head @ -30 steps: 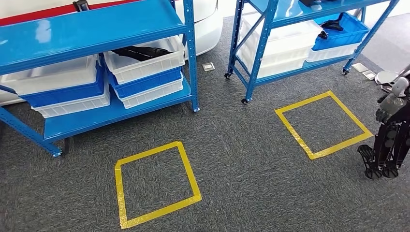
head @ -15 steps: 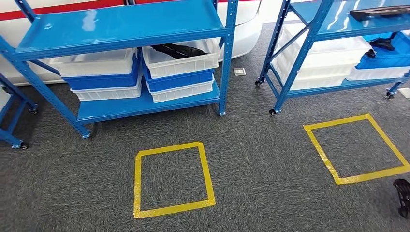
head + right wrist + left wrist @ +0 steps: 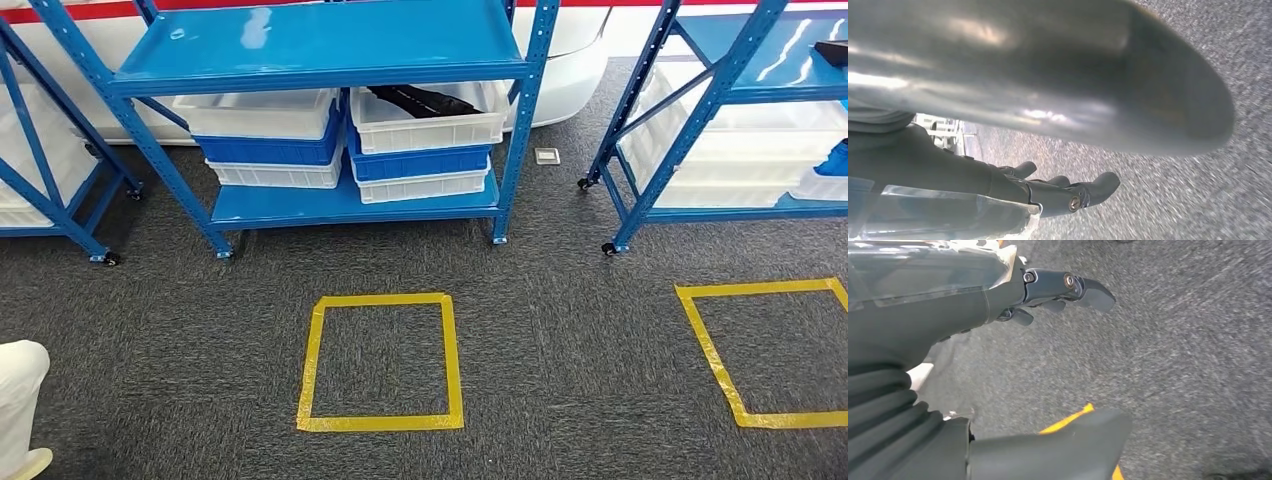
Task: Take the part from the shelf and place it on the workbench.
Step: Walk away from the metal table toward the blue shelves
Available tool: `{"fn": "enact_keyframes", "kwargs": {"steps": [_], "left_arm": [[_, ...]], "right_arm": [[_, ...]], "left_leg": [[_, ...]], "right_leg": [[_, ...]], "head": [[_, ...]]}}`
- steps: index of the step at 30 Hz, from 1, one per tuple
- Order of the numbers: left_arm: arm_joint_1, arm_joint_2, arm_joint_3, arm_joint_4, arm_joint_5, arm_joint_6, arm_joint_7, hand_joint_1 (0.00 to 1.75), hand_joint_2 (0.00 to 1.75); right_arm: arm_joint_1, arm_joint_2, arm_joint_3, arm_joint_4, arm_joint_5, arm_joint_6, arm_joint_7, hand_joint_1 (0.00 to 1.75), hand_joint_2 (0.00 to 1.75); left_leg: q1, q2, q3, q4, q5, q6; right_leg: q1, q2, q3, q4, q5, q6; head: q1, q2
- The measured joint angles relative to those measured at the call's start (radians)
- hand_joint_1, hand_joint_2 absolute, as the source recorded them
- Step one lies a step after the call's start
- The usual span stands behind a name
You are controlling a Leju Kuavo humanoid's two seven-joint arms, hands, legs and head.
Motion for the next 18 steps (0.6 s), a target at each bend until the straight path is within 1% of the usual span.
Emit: {"fn": "enact_keyframes", "kwargs": {"steps": [1,2,3,4,5,6,7,8,9,10,11,12,13,14,15,16,17,18], "left_arm": [[-0.003,-0.002,-0.001,-0.004,0.003,0.0,-0.005,0.0,0.0],[-0.01,-0.005,-0.004,-0.001,0.016,0.015,0.003,0.0,0.0],[-0.022,-0.01,-0.015,0.01,0.047,0.05,0.037,0.0,0.0],[-0.037,-0.016,-0.038,0.03,0.104,0.102,0.094,0.0,0.0],[-0.055,-0.022,-0.08,0.053,0.197,0.166,0.171,0.0,0.0],[-0.07,-0.026,-0.144,0.076,0.322,0.226,0.246,0.0,0.0],[-0.08,-0.03,-0.218,0.093,0.456,0.272,0.303,0.0,0.0],[-0.084,-0.033,-0.296,0.105,0.586,0.31,0.338,0.0,0.0],[-0.084,-0.035,-0.363,0.112,0.688,0.341,0.355,0.0,0.0],[-0.077,-0.038,-0.417,0.116,0.76,0.373,0.361,0.0,0.0],[-0.066,-0.041,-0.462,0.118,0.815,0.407,0.364,0.0,0.0],[-0.053,-0.043,-0.499,0.117,0.86,0.441,0.368,0.0,0.0],[-0.036,-0.044,-0.536,0.113,0.906,0.475,0.372,0.0,0.0],[-0.021,-0.045,-0.57,0.107,0.953,0.505,0.376,0.0,0.0],[-0.008,-0.044,-0.601,0.1,1.005,0.526,0.379,0.0,0.0],[0.004,-0.044,-0.628,0.093,1.056,0.539,0.379,0.0,0.0],[0.014,-0.043,-0.651,0.089,1.103,0.544,0.376,0.0,0.0],[0.023,-0.043,-0.67,0.087,1.139,0.545,0.372,0.0,0.0]], "right_arm": [[-0.001,0.0,-0.003,0.0,0.002,0.0,0.0,0.0,0.0],[-0.004,0.001,-0.005,0.0,0.009,0.004,0.0,0.0,0.0],[-0.011,0.003,-0.005,0.0,0.02,0.01,0.001,0.0,0.0],[-0.019,0.004,-0.005,-0.001,0.03,0.017,0.002,0.0,0.0],[-0.029,0.007,-0.004,-0.002,0.038,0.024,0.004,0.0,0.0],[-0.036,0.009,-0.004,-0.002,0.039,0.027,0.005,0.0,0.0],[-0.041,0.009,-0.005,-0.002,0.038,0.025,0.006,0.0,0.0],[-0.043,0.01,-0.007,-0.002,0.035,0.021,0.005,0.0,0.0],[-0.044,0.01,-0.008,-0.002,0.032,0.015,0.003,0.0,0.0],[-0.043,0.01,-0.011,-0.002,0.03,0.01,0.002,0.0,0.0],[-0.043,0.01,-0.013,-0.002,0.03,0.006,0.001,0.0,0.0],[-0.043,0.009,-0.015,-0.002,0.033,0.004,0.0,0.0,0.0],[-0.043,0.009,-0.016,-0.002,0.036,0.003,0.0,0.0,0.0],[-0.043,0.009,-0.016,-0.002,0.04,0.003,0.0,0.0,0.0],[-0.044,0.01,-0.017,-0.002,0.044,0.005,0.0,0.0,0.0],[-0.045,0.011,-0.017,-0.002,0.047,0.006,0.0,0.0,0.0],[-0.046,0.012,-0.017,-0.002,0.05,0.008,0.0,0.0,0.0],[-0.047,0.012,-0.017,-0.002,0.052,0.009,0.0,0.0,0.0]], "left_leg": [[-0.004,0.008,0.008,-0.017,0.001,0.004],[-0.008,-0.005,0.007,-0.02,0.001,0.007],[-0.008,-0.019,0.008,-0.025,0.005,0.013],[-0.007,-0.032,0.009,-0.032,0.011,0.02],[-0.005,-0.046,0.01,-0.039,0.018,0.028],[-0.002,-0.059,0.011,-0.046,0.025,0.036],[0.0,-0.073,0.009,-0.048,0.029,0.04],[0.001,-0.087,0.008,-0.049,0.031,0.043],[0.001,-0.098,0.007,-0.048,0.031,0.044],[0.001,-0.107,0.008,-0.048,0.031,0.044],[0.001,-0.113,0.009,-0.047,0.03,0.042],[0.002,-0.116,0.011,-0.045,0.029,0.04],[0.003,-0.118,0.012,-0.043,0.026,0.036],[0.001,-0.119,0.011,-0.039,0.023,0.031],[-0.002,-0.12,0.009,-0.035,0.02,0.028],[-0.005,-0.121,0.006,-0.032,0.019,0.029],[-0.008,-0.122,0.004,-0.031,0.019,0.033],[-0.008,-0.122,0.004,-0.031,0.02,0.039]], "right_leg": [[0.003,-0.01,0.001,-0.001,-0.003,0.005],[0.006,-0.022,0.004,-0.004,-0.004,0.009],[0.007,-0.031,0.007,-0.006,-0.005,0.014],[0.006,-0.023,0.007,-0.002,-0.009,0.019],[0.004,0.001,0.001,0.017,-0.02,0.022],[0.002,0.034,-0.018,0.058,-0.041,0.022],[-0.002,0.07,-0.049,0.119,-0.067,0.019],[-0.002,0.091,-0.084,0.187,-0.093,0.017],[-0.003,0.1,-0.116,0.245,-0.11,0.018],[-0.004,0.103,-0.135,0.271,-0.111,0.024],[-0.005,0.103,-0.135,0.256,-0.093,0.034],[-0.007,0.104,-0.118,0.205,-0.061,0.046],[-0.012,0.105,-0.091,0.131,-0.023,0.058],[-0.013,0.108,-0.067,0.066,0.007,0.064],[-0.015,0.109,-0.049,0.022,0.027,0.063],[-0.016,0.111,-0.041,0.0,0.037,0.058],[-0.015,0.111,-0.04,-0.002,0.039,0.051],[-0.016,0.11,-0.04,-0.002,0.041,0.047]], "head": [[0.001,0.0],[0.002,0.0],[0.002,0.0],[0.002,0.0],[0.003,0.0],[0.004,0.0],[0.006,0.0],[0.008,0.0],[0.01,0.0],[0.01,0.0],[0.011,0.0],[0.012,0.0],[0.012,0.0],[0.013,0.0],[0.013,0.0],[0.014,0.0],[0.014,0.0],[0.013,0.0]]}}
